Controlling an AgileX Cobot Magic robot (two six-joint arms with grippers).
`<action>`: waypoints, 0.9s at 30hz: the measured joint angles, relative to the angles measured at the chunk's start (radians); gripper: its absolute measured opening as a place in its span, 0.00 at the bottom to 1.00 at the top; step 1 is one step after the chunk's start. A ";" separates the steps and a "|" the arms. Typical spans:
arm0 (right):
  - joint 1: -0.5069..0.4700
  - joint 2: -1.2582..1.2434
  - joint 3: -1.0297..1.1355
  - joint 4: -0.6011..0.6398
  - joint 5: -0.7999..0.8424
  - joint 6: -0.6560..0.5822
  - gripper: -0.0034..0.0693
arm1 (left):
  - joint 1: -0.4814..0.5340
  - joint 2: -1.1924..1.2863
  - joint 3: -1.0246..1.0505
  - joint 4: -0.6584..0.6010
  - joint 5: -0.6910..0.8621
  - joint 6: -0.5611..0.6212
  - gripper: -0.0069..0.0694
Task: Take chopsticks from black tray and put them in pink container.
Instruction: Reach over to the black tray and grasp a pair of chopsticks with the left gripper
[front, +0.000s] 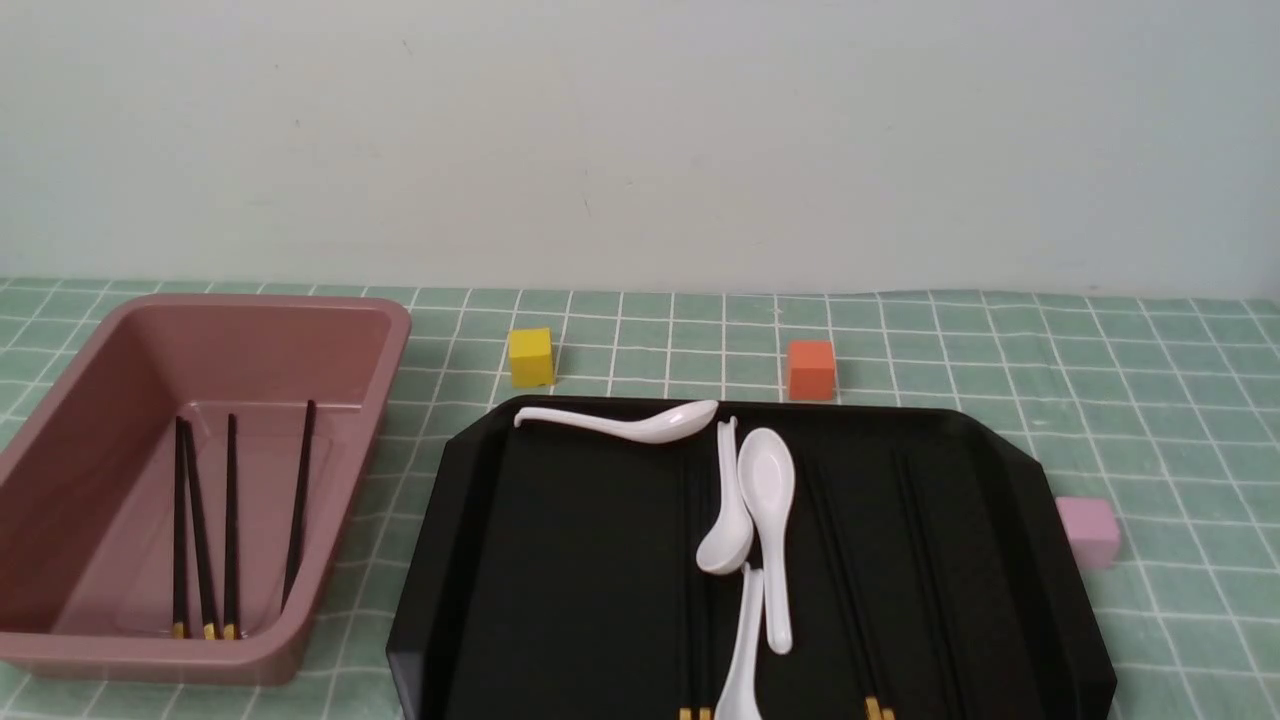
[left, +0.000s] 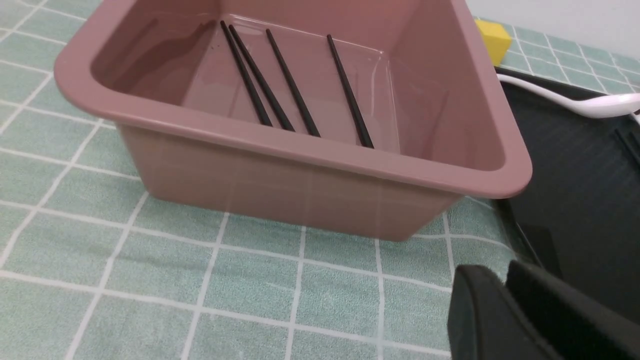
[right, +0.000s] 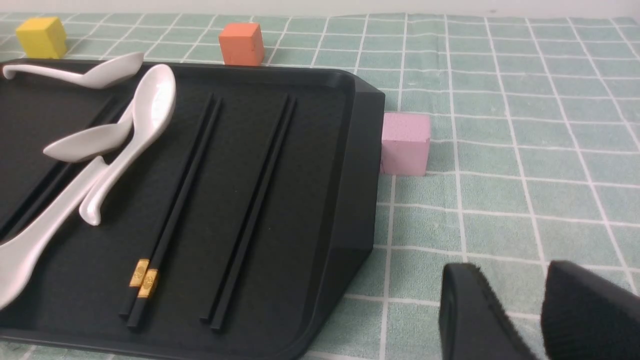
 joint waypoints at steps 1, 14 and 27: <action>0.000 0.000 0.000 0.000 0.000 0.000 0.38 | 0.000 0.000 0.000 0.000 -0.001 0.000 0.21; 0.000 0.000 0.000 0.000 0.000 0.000 0.38 | 0.000 0.000 0.000 -0.517 -0.039 -0.339 0.21; 0.000 0.000 0.000 0.000 0.000 0.000 0.38 | 0.000 0.004 -0.097 -0.876 -0.224 -0.411 0.12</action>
